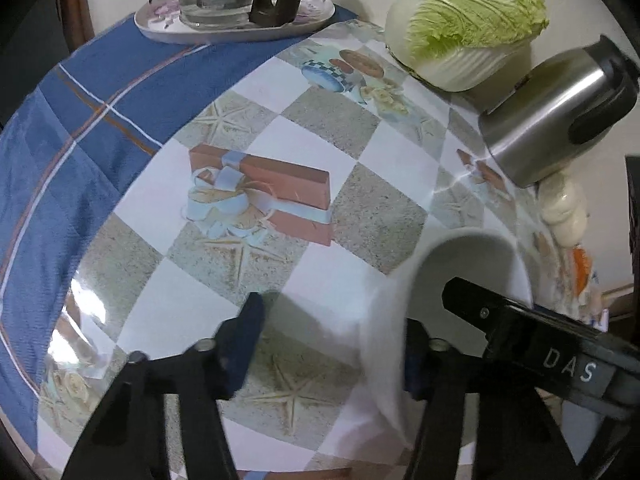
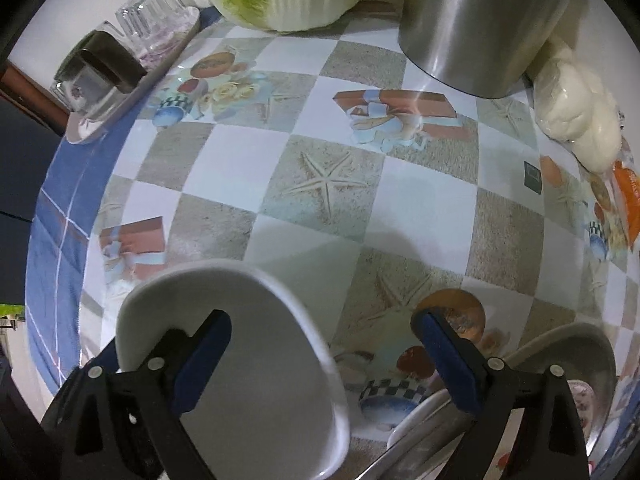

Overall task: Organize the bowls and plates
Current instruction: 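Close both tools on the white square bowl rim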

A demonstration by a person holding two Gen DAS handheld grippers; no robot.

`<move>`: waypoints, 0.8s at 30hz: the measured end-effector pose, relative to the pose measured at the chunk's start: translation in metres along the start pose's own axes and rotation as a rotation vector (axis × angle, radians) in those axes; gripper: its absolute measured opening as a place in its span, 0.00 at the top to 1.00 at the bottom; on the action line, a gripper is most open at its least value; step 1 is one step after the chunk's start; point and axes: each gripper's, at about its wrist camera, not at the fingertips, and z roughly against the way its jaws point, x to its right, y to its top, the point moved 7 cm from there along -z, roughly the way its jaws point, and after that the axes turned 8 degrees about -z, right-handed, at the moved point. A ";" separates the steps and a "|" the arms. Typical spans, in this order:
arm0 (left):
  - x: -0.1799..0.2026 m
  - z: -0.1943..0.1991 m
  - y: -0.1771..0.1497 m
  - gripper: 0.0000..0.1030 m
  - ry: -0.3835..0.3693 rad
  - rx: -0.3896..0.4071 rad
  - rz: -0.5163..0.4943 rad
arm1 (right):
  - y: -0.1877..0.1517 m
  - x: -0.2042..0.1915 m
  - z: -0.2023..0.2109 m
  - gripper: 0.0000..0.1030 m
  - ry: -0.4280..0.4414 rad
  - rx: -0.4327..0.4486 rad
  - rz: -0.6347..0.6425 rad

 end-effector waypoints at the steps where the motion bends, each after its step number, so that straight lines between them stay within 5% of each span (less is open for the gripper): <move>1: -0.003 0.001 0.000 0.52 -0.014 0.000 0.009 | -0.001 0.000 0.003 0.07 0.006 0.008 -0.004; 11: -0.031 0.017 -0.001 0.65 -0.022 0.006 0.078 | -0.018 -0.016 0.026 0.11 0.093 0.054 -0.024; 15: -0.046 0.020 -0.001 0.66 -0.030 0.007 0.116 | -0.034 -0.021 0.016 0.24 0.023 0.050 0.011; 24: -0.058 0.022 -0.003 0.67 -0.051 -0.003 0.153 | -0.056 -0.044 0.013 0.49 0.055 0.086 0.046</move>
